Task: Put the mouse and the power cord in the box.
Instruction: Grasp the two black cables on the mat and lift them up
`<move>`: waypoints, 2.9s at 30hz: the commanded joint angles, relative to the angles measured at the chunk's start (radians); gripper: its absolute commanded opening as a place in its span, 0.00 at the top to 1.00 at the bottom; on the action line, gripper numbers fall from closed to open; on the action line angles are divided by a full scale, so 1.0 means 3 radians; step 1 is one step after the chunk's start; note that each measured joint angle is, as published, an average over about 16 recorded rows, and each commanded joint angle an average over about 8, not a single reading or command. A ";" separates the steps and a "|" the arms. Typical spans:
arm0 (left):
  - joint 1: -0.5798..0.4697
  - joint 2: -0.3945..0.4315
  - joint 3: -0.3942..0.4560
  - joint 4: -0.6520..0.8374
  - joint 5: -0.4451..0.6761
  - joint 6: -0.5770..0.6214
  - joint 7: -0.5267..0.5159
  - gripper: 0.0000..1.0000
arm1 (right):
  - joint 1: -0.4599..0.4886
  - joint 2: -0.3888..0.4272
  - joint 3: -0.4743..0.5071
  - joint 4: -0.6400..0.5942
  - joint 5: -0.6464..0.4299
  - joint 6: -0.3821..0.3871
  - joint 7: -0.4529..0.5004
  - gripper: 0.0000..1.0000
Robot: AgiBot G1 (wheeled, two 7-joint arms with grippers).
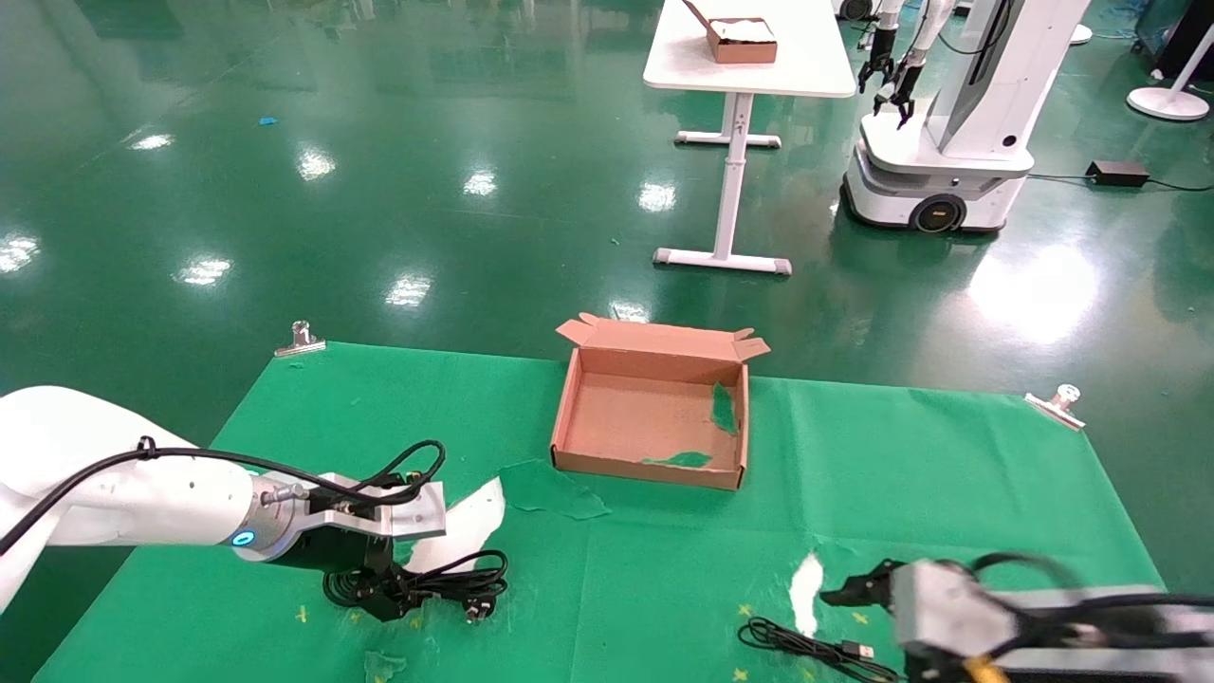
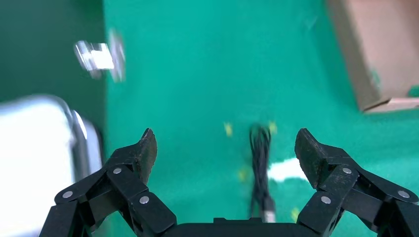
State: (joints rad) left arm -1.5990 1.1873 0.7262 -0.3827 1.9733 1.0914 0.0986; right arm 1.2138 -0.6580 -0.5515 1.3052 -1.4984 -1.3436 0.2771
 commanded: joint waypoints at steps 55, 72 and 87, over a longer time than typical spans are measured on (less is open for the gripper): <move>-0.0075 0.0066 -0.0018 0.0244 -0.0040 -0.0035 0.0165 1.00 | 0.0795 -0.1309 -0.0758 -0.1535 -0.1618 0.0239 -0.0333 1.00; -0.0073 0.0064 -0.0018 0.0242 -0.0041 -0.0035 0.0162 1.00 | 0.0791 -0.1305 -0.0754 -0.1527 -0.1613 0.0243 -0.0331 1.00; -0.0074 0.0064 -0.0018 0.0242 -0.0040 -0.0035 0.0162 1.00 | 0.0795 -0.1300 -0.0751 -0.1522 -0.1611 0.0243 -0.0334 1.00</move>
State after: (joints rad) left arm -1.6257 1.2039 0.7177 -0.3133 1.9565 1.0848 0.1481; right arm 1.4562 -1.0420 -0.7733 0.8546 -1.9788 -1.2723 0.1778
